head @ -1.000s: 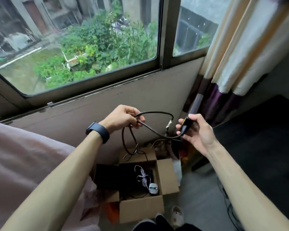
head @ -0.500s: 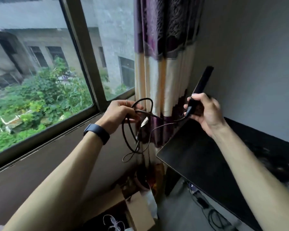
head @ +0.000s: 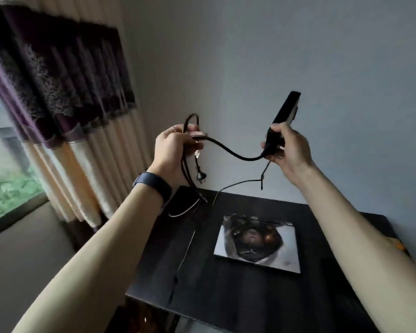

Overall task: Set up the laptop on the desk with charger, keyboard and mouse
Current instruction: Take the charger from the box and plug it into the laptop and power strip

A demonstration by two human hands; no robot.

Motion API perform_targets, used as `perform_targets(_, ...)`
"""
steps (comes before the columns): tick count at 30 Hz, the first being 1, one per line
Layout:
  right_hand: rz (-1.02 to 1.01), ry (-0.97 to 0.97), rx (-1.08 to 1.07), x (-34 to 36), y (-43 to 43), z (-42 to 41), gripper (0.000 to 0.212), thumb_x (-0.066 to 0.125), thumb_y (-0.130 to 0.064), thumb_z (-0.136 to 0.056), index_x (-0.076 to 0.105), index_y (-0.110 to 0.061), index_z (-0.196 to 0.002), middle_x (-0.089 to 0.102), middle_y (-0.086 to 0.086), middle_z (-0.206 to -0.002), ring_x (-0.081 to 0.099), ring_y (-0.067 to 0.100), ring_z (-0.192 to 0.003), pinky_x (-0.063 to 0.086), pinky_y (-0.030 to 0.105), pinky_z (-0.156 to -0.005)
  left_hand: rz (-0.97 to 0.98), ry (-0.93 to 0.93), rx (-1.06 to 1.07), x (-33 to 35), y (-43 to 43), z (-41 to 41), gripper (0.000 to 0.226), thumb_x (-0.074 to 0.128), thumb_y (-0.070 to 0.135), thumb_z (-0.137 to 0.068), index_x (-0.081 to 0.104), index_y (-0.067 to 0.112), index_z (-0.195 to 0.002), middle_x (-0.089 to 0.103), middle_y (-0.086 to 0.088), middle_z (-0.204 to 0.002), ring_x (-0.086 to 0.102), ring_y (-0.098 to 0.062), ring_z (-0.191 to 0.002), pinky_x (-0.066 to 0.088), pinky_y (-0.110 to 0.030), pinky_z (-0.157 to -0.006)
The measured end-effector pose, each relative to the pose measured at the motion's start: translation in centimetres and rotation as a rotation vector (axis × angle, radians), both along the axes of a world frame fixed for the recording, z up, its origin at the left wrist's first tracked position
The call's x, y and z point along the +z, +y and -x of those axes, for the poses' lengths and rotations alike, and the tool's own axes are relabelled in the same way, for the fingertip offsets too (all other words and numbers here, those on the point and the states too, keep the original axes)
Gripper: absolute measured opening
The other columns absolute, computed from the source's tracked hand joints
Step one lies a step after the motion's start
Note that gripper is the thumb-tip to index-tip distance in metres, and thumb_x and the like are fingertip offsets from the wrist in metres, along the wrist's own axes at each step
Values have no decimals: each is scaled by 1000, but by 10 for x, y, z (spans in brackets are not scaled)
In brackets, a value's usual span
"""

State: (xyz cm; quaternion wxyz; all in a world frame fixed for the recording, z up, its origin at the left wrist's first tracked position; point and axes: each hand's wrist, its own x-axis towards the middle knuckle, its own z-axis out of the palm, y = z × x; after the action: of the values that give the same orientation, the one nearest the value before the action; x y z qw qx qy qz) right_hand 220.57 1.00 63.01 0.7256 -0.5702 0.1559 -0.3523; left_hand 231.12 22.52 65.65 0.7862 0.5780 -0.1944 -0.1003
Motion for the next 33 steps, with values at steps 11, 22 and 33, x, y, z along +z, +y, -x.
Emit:
perform_targets(11,-124,270,-341,-96,-230,142,54,74,-33,-70,63,-5,-115,67,7,-86,66,21,-80,58,34,-62,-175,288,-188,-113,-232,50,32,37,-15,-81,43,16,-78,72,-10,-85,68,-27,-84,47,-33,-71)
perform_targets(22,-281,686,-650,-259,-345,231,52,80,-34,-64,64,-11,-107,72,10,-98,70,21,-85,59,34,-59,-163,543,81,-216,-335,-13,33,22,-11,-90,37,17,-80,56,-6,-76,41,-13,-44,30,-16,-38)
perform_targets(33,-251,1564,-129,-406,-330,250,99,61,-61,-87,14,-7,-156,45,15,-145,57,35,-119,51,39,-87,-323,603,-333,-278,-403,59,30,36,-15,-85,55,8,-89,71,-15,-97,68,-23,-68,51,-39,-81)
